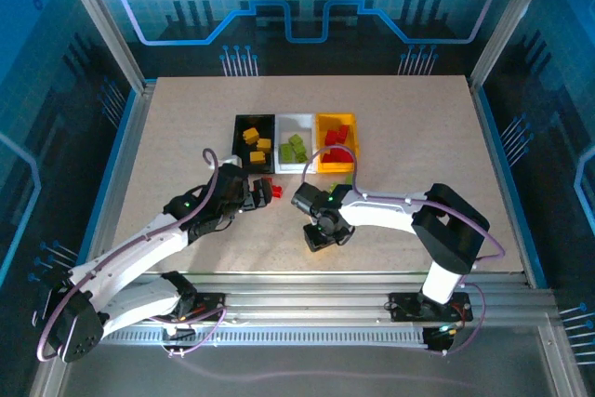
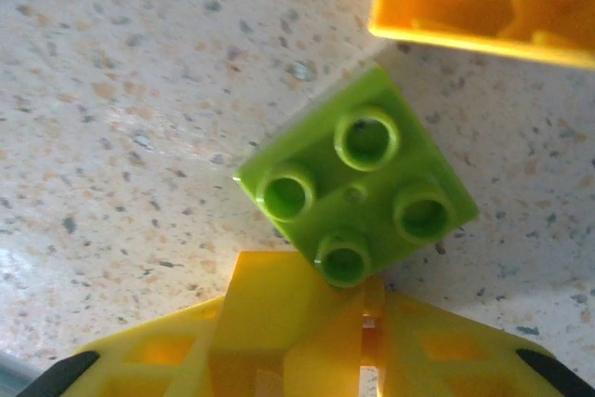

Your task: Sort the legos into containers by color

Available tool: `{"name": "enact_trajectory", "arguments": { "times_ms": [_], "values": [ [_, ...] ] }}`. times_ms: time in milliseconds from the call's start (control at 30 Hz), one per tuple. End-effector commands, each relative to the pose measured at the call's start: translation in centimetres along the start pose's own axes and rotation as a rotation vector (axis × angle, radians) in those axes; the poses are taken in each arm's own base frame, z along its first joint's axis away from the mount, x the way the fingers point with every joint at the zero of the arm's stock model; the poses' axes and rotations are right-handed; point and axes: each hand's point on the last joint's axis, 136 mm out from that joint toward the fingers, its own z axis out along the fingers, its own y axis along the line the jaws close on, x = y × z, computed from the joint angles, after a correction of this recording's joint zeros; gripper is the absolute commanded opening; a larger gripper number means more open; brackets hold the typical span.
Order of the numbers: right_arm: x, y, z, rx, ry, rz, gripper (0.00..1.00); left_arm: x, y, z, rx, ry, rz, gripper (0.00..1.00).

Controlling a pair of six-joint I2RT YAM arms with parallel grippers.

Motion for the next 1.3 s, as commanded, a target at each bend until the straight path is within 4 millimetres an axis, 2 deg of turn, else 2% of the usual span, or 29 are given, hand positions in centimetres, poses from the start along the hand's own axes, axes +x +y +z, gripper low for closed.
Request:
{"name": "enact_trajectory", "arguments": {
  "times_ms": [0,133,200,333,500,700,767,833,900,1000,1067,1167,1267],
  "values": [
    [-2.1,1.8,-3.2,-0.049,-0.092,-0.045,0.36,0.6,2.3,-0.1,-0.070,0.001,-0.011,0.99],
    [-6.4,4.0,-7.2,-0.139,-0.224,-0.057,0.35,0.7,3.6,-0.4,-0.094,-0.008,-0.041,0.99],
    [-9.3,4.6,-9.0,-0.179,-0.288,-0.035,0.35,0.7,4.0,-0.9,-0.100,-0.021,-0.052,0.99],
    [-15.3,5.1,-10.9,-0.236,-0.390,0.022,0.35,0.8,4.7,-1.6,-0.105,-0.039,-0.068,0.99],
    [-22.8,6.0,-10.6,-0.243,-0.443,0.061,0.35,1.3,5.2,-2.1,-0.107,-0.024,-0.073,0.99],
    [-29.2,5.9,-8.4,-0.223,-0.467,0.125,0.35,2.1,5.5,-2.2,-0.105,0.001,-0.079,0.99],
    [-30.6,6.0,-7.3,-0.225,-0.468,0.139,0.35,2.1,5.5,-2.4,-0.103,0.002,-0.077,0.99],
    [-31.8,6.3,-7.0,-0.245,-0.481,0.139,0.37,2.1,5.6,-2.6,-0.106,0.002,-0.074,0.99],
    [-32.8,6.9,-7.2,-0.292,-0.492,0.135,0.43,2.1,5.6,-2.6,-0.108,0.003,-0.071,0.99],
    [-33.8,7.6,-8.4,-0.343,-0.526,0.127,0.59,2.1,5.6,-2.6,-0.109,0.003,-0.067,0.99],
    [-34.1,7.7,-9.6,-0.351,-0.553,0.126,0.65,2.0,5.6,-2.6,-0.108,0.001,-0.067,0.99],
    [-33.9,7.2,-11.5,-0.344,-0.582,0.143,0.67,1.8,5.4,-2.6,-0.103,-0.004,-0.067,0.99],
    [-32.8,6.7,-13.7,-0.343,-0.612,0.152,0.67,1.5,4.7,-2.4,-0.084,0.005,-0.055,0.99]
  ]
}}
